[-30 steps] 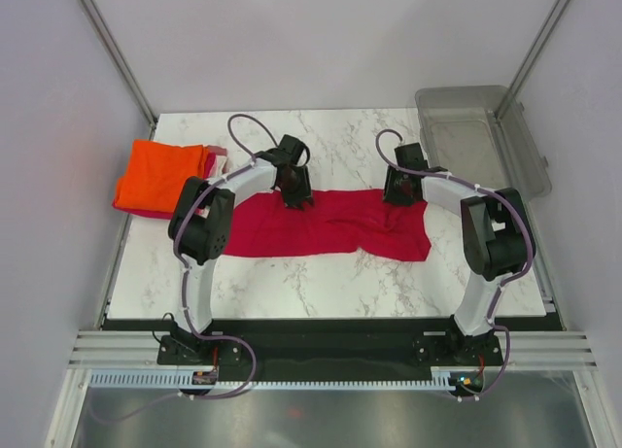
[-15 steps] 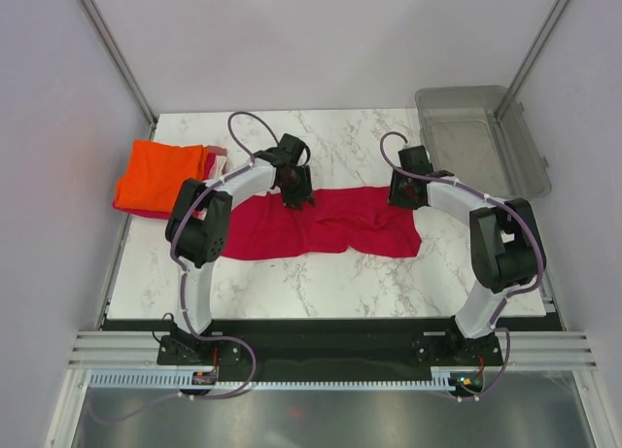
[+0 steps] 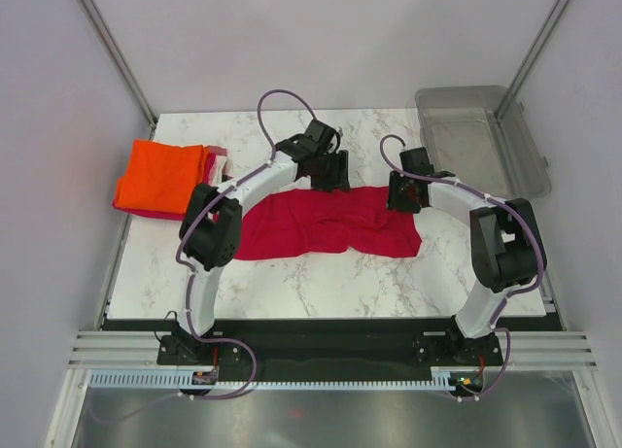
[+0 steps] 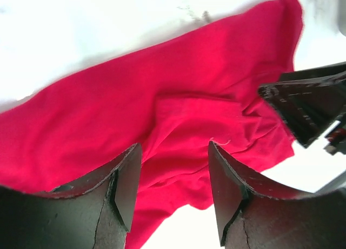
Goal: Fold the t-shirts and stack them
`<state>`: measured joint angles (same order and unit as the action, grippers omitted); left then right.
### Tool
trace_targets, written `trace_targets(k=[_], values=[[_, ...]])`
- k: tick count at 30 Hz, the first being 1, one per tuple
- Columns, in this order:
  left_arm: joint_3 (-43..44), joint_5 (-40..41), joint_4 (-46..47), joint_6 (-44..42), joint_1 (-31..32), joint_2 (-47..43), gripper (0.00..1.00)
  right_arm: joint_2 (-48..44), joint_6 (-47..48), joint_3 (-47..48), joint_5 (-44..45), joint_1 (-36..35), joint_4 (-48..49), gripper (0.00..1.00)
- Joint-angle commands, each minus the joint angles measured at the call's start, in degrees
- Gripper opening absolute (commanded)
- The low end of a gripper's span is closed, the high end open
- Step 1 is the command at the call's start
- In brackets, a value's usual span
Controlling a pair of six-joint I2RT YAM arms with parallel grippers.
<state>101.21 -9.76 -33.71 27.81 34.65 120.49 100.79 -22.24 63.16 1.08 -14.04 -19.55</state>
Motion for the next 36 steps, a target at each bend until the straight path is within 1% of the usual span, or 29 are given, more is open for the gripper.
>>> trace_targets(k=[1,4,6,9,10,12,14,15,16,18,19,22,23,24,25,26,27,30,32,34,36], values=[[3.46,-4.03,-0.12,-4.78,0.15,4.04,0.6,0.28,0.62,1.89,-0.56,-0.37,-1.45,0.51],[5.22,-5.62,-0.39,-5.31,0.85,6.33,0.61,-0.42,0.18,0.22,0.67,-0.55,-1.45,0.52],[6.19,-5.36,-1.09,-5.31,1.29,7.56,0.61,-0.34,0.27,-0.57,1.03,-0.46,-1.28,0.49],[7.95,-5.45,-2.23,-5.23,1.64,10.11,0.6,0.54,0.62,-0.84,1.55,-0.55,-1.1,0.33],[8.3,-5.79,-2.41,-5.4,1.73,10.55,0.59,0.81,0.53,-0.84,1.47,-0.55,-1.19,0.22],[9.09,-6.5,-2.41,-5.66,1.99,11.34,0.57,0.72,0.53,-0.93,1.73,-0.55,-1.19,0.12],[9.53,-7.46,-2.32,-6.36,2.26,11.52,0.52,0.55,0.36,-1.1,2.34,-0.46,-1.28,0.11],[9.62,-7.73,-2.32,-6.63,2.52,11.26,0.49,0.54,0.35,-1.1,2.61,-0.46,-1.28,0.08],[9.8,-8.08,-2.23,-7.15,2.52,11.09,0.42,0.63,0.44,-1.1,2.7,-0.37,-1.19,0.07],[9.45,-8.17,-1.62,-7.77,2.79,10.47,0.34,0.98,0.36,-1.02,2.61,-0.2,-1.28,0.05],[8.92,-8.26,-1.44,-8.56,2.79,9.6,0.28,1.16,0.35,-0.93,2.35,-0.2,-1.28,0.05],[5.86,-8.17,1.97,-9.88,3.05,5.83,0.21,1.69,0.35,-0.75,2.08,-0.02,-1.37,0.03],[2.62,-8.52,3.73,-10.14,3.14,4.51,0.21,1.77,0.35,-0.58,2.0,0.07,-1.37,0.03],[1.02,-9.13,6.44,-10.49,3.23,3.45,0.18,1.86,0.18,-0.58,1.99,0.16,-1.37,0.02],[-1.17,-10.09,7.43,-11.02,3.31,1.96,0.12,1.95,0.18,-0.58,2.17,0.24,-1.37,0.02],[-1.71,-10.71,7.7,-11.46,3.4,1.68,0.09,1.95,0.27,-0.4,2.26,0.42,-1.37,0.02],[-2.06,-11.07,7.61,-11.9,3.49,1.33,0.02,1.86,0.18,-0.31,2.43,0.51,-1.63,0.02],[-4.43,-11.69,8.31,-12.61,3.93,-0.42,0.02,1.6,0.18,-0.05,3.31,1.12,-2.07,0.02],[-8.29,-12.39,11.03,-12.96,4.45,-3.39,0.02,1.51,0.18,0.12,3.75,1.47,-2.24,0.03],[-13.28,-13.35,14.88,-13.4,4.89,-5.51,0.02,1.69,0.09,0.3,3.84,1.65,-2.51,0.08],[-16.03,-13.71,16.74,-13.49,5.42,-7.89,0.02,1.95,0.0,0.65,3.84,1.56,-2.6,0.11]])
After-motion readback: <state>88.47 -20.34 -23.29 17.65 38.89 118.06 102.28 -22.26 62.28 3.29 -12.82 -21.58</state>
